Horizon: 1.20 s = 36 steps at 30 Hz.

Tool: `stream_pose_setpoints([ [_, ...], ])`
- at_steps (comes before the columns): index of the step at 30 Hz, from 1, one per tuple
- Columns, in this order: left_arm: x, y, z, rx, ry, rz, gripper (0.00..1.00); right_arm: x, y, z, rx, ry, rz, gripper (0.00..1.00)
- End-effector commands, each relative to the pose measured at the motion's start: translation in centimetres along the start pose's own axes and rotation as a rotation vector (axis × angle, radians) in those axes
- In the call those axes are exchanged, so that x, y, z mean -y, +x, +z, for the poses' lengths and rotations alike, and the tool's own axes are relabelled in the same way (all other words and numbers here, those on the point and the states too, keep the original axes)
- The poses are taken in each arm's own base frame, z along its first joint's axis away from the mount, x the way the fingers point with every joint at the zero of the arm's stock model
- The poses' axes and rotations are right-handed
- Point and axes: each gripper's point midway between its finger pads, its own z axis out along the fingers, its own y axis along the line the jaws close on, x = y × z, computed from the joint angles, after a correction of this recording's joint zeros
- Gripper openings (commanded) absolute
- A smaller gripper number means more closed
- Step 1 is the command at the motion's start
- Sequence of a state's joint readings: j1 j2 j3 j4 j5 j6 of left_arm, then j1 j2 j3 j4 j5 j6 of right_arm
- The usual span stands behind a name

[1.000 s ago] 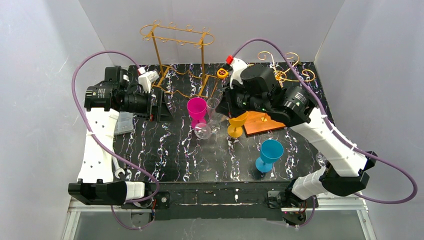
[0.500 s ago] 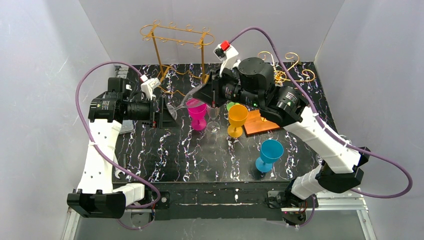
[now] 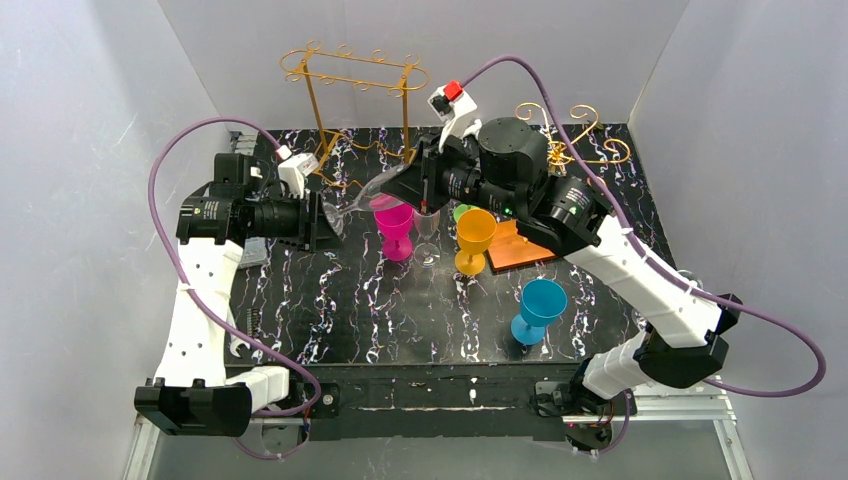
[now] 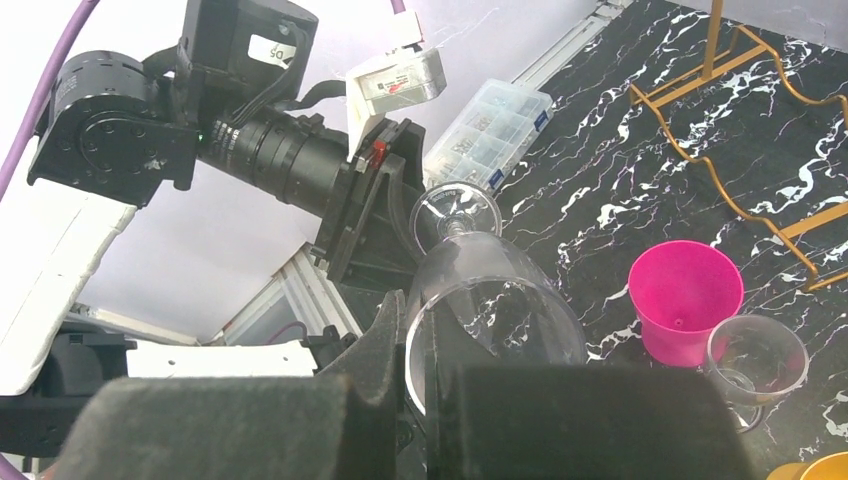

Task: Place the wine glass upside down on the wine glass rack
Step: Turn the wine glass upside down at the wine rack.

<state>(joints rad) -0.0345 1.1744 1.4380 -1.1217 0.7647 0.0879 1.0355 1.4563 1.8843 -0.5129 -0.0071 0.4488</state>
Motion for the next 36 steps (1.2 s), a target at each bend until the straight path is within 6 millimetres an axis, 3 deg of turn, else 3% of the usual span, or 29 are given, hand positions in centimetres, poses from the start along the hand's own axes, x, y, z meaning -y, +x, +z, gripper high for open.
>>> stream_pose_setpoints([
  [1,0.3,-1.6,-0.8,0.058,-0.021,0.095,0.38,-1.3,-1.4,-1.0,0.062,-0.054,0.009,0.01],
  [7,0.0,-2.2,-1.0,0.088,-0.053,0.1,0.24,-1.1,-0.8,-1.1,0.06,-0.055,0.024,0.01],
  [10,-0.1,-2.2,-1.0,0.095,-0.056,0.102,0.29,-1.1,-0.6,-1.1,0.06,-0.057,0.033,0.01],
  [14,0.1,-2.2,-1.0,0.105,-0.053,0.097,0.44,-1.1,-0.6,-1.3,0.073,-0.064,0.042,0.01],
  [18,0.1,-1.8,-0.9,0.103,-0.048,0.104,0.45,-1.2,-0.7,-1.6,0.085,-0.07,0.054,0.01],
  [24,0.0,-0.8,-0.7,0.088,-0.041,0.111,0.29,-1.4,-0.8,-1.9,0.111,-0.083,0.064,0.01],
  [29,0.1,-1.6,-0.8,0.112,-0.044,0.112,0.08,-2.2,-0.9,-1.8,0.131,-0.135,0.094,0.01],
  [31,0.0,-2.0,-0.7,0.123,-0.049,0.117,0.04,-2.3,-0.6,-1.7,0.123,-0.146,0.102,0.01],
  [32,-0.2,-2.2,-0.7,0.128,-0.056,0.12,0.01,-2.3,-0.4,-1.6,0.117,-0.15,0.105,0.04],
  [35,-0.8,-2.8,-0.8,0.143,-0.09,0.143,0.0,-2.0,0.2,-2.0,0.101,-0.135,0.119,0.58],
  [36,-1.0,-3.1,-1.0,0.148,-0.105,0.162,0.0,-1.8,0.3,-2.3,0.099,-0.123,0.117,0.7],
])
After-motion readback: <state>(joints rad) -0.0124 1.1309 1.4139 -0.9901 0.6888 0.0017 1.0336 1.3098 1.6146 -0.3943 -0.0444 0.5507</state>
